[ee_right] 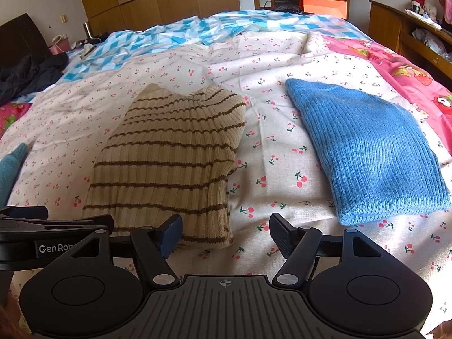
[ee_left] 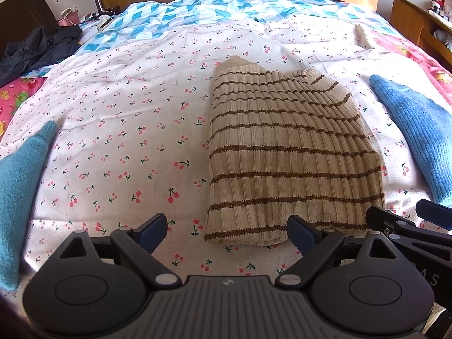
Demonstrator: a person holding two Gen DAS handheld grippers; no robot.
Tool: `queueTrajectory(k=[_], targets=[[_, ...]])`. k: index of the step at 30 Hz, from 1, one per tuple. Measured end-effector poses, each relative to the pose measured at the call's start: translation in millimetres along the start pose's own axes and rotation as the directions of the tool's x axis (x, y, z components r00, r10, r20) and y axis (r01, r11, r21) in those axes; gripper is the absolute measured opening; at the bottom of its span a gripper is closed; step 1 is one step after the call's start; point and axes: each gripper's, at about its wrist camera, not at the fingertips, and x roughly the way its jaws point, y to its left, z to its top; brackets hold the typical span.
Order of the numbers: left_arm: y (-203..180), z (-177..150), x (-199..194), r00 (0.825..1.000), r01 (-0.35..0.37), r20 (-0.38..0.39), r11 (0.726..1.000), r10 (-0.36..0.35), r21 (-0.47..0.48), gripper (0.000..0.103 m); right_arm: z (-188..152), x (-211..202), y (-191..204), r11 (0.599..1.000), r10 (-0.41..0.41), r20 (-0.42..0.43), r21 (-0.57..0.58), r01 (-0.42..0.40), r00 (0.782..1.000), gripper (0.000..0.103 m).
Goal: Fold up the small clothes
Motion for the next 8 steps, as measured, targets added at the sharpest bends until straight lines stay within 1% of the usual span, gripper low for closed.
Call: queueTrajectory(k=[8], targets=[[0.6,0.1,-1.3,1.000,0.001,0.000,1.000,-0.001,-0.001,0.095,1.4,-1.9,-1.1,1.000,0.005,0.005,0.008,-0.005,1.000,0.069]])
